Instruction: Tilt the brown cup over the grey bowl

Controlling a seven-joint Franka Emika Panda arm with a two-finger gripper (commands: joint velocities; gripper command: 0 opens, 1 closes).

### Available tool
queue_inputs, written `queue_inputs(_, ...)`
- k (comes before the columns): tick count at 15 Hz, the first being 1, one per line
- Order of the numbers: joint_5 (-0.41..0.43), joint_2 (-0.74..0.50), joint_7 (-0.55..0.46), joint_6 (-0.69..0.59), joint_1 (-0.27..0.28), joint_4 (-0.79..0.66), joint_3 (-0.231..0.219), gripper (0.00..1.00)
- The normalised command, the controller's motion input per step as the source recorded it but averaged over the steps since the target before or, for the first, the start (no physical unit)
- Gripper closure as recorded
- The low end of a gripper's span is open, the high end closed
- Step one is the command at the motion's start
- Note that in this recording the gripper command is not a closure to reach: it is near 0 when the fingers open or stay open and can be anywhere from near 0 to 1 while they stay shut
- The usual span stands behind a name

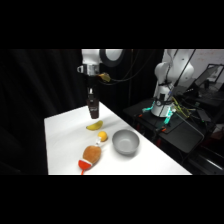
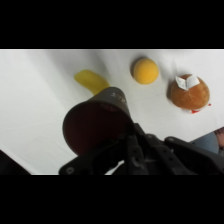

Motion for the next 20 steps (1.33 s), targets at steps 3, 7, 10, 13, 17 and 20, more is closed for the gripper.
queue_inputs(3, -0.251, -0.30, 0.37, 0.11, 0.047, -0.35, 0.002, 0.15)
queue_inputs(7, -0.168, -0.23, 0.30, 0.12, 0.062, -0.27, 0.040, 0.15)
queue_inputs(10, -0.035, -0.16, 0.19, 0.17, 0.066, -0.25, 0.055, 0.15)
queue_inputs(13, 0.066, -0.07, 0.10, 0.28, 0.053, -0.22, 0.048, 0.15)
queue_inputs(17, -0.018, 0.11, 0.22, 0.45, 0.030, -0.11, 0.007, 0.14)
queue_inputs(20, -0.075, 0.19, 0.24, 0.40, 0.056, 0.01, -0.041, 0.15)
